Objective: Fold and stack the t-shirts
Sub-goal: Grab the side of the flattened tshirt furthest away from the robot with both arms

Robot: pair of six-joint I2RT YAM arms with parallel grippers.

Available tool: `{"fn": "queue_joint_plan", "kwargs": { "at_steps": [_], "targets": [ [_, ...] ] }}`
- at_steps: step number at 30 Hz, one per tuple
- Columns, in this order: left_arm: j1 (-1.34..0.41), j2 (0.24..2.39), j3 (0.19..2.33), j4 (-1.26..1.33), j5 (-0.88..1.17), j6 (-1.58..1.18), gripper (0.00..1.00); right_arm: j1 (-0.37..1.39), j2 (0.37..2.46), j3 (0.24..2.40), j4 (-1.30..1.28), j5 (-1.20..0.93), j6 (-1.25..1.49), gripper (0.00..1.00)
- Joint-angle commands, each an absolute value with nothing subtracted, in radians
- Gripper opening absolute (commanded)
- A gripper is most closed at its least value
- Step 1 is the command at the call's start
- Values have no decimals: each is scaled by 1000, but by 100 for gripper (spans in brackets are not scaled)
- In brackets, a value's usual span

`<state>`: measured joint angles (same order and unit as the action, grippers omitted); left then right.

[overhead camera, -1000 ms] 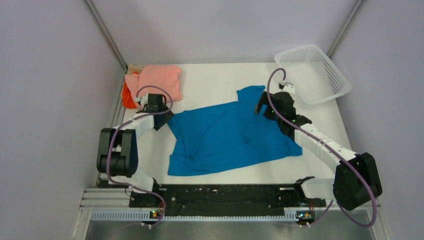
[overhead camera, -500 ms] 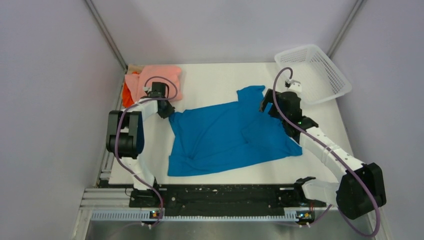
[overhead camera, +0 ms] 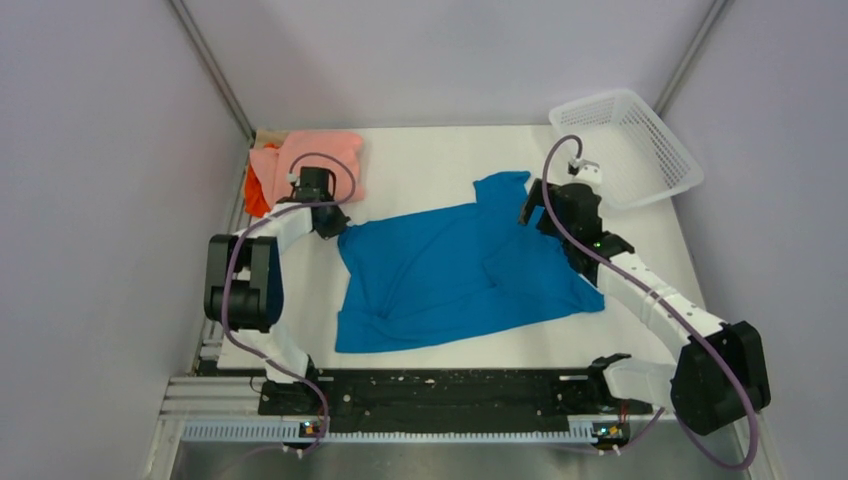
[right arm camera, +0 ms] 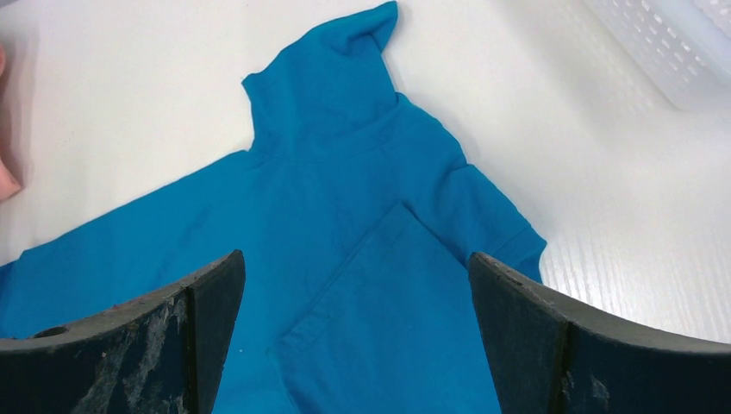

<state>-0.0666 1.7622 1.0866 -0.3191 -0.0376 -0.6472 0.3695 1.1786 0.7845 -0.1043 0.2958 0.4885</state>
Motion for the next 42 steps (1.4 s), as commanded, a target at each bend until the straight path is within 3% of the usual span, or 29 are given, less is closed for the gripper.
{"fn": "queue_joint_plan", "kwargs": {
  "at_steps": [1, 13, 24, 32, 34, 39, 42],
  "targets": [
    [-70, 1624, 1101, -250, -69, -607, 0, 356, 1252, 873, -79, 329, 429, 99],
    [-67, 1656, 1186, -313, -149, -582, 0, 224, 1833, 1387, -135, 140, 367, 99],
    [-67, 1640, 1168, -299, -158, -561, 0, 219, 2318, 1922, -337, 164, 298, 91],
    [-67, 1676, 1185, -296, -134, -571, 0, 219, 2417, 1979, -378, 133, 279, 83],
    [-66, 1683, 1186, -296, -138, -571, 0, 219, 2431, 1987, -395, 108, 283, 78],
    [-63, 1689, 1197, -315, -153, -572, 0, 221, 2415, 1979, -421, 33, 317, 50],
    [-63, 1680, 1194, -314, -151, -574, 0, 230, 2374, 1953, -419, 37, 324, 51]
  ]
}}
